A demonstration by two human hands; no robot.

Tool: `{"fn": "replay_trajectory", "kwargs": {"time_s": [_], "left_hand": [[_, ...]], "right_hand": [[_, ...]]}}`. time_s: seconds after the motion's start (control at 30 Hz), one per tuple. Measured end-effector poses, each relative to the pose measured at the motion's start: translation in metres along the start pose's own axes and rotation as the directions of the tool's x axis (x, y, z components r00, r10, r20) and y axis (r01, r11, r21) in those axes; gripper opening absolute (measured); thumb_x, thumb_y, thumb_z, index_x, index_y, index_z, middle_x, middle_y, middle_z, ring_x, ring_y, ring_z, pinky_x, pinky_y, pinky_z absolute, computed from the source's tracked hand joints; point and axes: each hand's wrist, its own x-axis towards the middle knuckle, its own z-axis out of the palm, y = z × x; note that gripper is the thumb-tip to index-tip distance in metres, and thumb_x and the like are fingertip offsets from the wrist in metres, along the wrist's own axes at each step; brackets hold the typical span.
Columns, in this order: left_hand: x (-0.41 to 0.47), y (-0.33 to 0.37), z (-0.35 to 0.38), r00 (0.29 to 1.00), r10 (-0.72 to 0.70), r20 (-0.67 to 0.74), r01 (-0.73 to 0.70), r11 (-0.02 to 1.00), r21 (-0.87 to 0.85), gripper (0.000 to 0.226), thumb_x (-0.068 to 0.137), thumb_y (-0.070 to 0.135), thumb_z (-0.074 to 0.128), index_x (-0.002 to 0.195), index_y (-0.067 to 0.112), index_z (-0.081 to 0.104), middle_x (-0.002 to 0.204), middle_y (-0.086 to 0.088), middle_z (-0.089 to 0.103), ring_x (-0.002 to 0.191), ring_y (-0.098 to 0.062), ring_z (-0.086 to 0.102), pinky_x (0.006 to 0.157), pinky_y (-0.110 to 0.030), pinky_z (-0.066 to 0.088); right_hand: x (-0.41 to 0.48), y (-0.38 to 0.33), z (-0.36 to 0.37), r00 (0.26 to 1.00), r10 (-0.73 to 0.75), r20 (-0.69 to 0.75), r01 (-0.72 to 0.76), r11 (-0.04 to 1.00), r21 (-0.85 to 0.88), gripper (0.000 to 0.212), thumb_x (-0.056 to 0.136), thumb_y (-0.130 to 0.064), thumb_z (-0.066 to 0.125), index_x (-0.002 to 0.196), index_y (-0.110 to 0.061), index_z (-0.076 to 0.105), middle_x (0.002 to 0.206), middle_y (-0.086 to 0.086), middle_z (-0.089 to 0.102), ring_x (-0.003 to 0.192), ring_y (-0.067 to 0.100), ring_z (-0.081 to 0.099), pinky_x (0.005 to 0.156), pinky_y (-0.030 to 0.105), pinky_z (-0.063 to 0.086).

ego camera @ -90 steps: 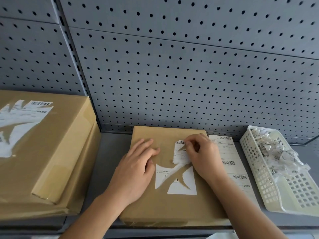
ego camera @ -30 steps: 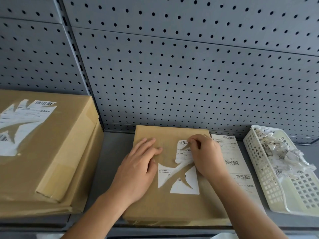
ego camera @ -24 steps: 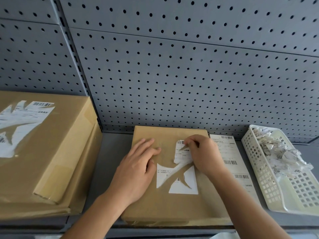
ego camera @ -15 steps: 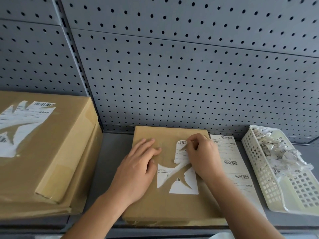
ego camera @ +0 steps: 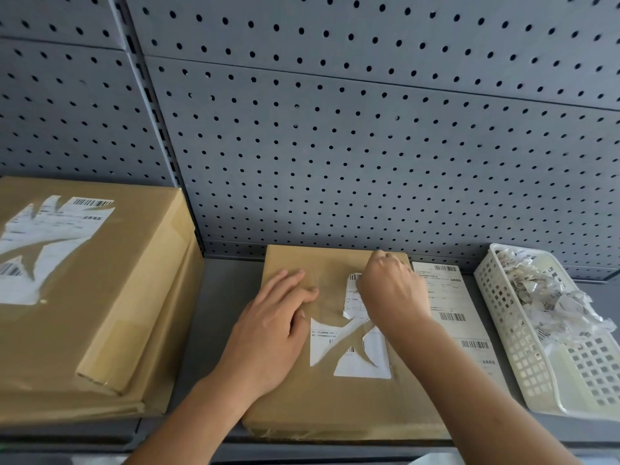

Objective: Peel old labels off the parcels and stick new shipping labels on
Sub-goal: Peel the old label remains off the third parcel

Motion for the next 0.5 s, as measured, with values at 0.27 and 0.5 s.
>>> {"fn": "replay_trajectory", "kwargs": {"time_s": [0.27,0.5], "left_hand": [[0.000,-0.002,0.001,1.000,0.008,-0.019,-0.009,1.000,-0.009,0.037,0.105,0.026,0.040,0.137,0.038,0.053,0.158,0.031,0.022,0.147,0.014,-0.001,0.119,-0.034,0.030],[0.001,-0.002,0.002,1.000,0.016,-0.016,-0.016,1.000,-0.003,0.037,0.105,0.026,0.040,0.138,0.038,0.052,0.159,0.031,0.021,0.147,0.014,-0.002,0.119,-0.030,0.026]], "right_hand": [[0.006,0.011,0.007,0.998,0.035,0.051,-0.043,0.985,0.167,0.011,0.094,-0.020,0.045,0.090,-0.010,0.046,0.079,-0.002,0.050,0.075,0.023,0.051,0.061,0.034,0.034],[0.001,0.030,0.002,0.999,0.026,0.028,-0.037,0.872,0.487,0.015,0.098,-0.023,0.043,0.090,-0.013,0.052,0.087,-0.003,0.057,0.080,0.020,0.055,0.069,0.038,0.047]]}}
